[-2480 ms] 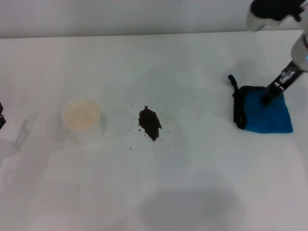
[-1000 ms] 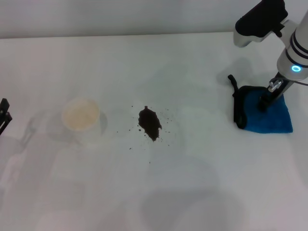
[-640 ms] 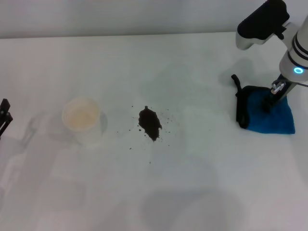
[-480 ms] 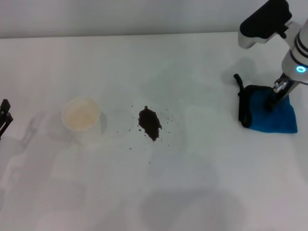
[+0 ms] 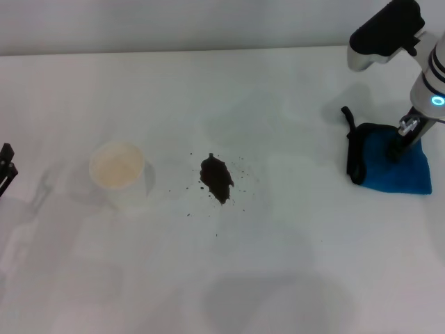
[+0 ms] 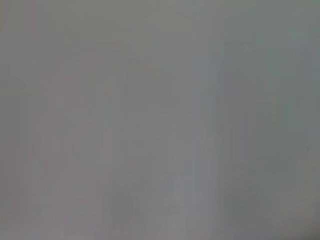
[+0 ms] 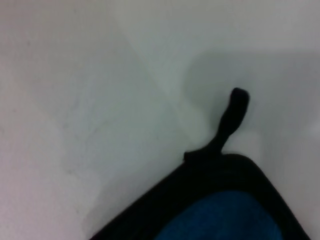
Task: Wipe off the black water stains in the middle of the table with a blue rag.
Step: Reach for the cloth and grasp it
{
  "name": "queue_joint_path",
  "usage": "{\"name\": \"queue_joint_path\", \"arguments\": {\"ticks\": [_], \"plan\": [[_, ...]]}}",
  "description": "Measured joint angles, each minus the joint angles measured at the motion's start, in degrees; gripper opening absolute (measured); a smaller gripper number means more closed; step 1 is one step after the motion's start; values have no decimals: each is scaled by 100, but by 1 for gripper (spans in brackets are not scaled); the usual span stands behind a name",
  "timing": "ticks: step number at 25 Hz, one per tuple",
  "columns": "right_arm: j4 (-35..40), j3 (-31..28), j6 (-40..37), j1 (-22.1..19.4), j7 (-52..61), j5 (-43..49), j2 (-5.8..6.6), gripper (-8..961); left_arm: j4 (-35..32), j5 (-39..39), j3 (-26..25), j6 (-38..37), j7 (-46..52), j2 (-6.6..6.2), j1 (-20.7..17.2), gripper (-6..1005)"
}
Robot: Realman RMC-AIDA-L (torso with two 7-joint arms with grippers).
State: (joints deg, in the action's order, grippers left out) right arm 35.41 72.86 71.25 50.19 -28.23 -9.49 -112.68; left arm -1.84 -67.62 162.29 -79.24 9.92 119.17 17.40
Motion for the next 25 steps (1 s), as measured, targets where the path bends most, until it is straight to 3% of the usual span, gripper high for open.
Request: {"name": "queue_joint_path", "arguments": {"ticks": [15, 25], "plan": [[-27, 36, -69, 2, -16, 5, -54, 235, 0, -6, -4, 6, 0, 0, -26, 892], [-3, 16, 15, 8, 2, -2, -14, 147, 0, 1, -4, 6, 15, 9, -35, 892]]}}
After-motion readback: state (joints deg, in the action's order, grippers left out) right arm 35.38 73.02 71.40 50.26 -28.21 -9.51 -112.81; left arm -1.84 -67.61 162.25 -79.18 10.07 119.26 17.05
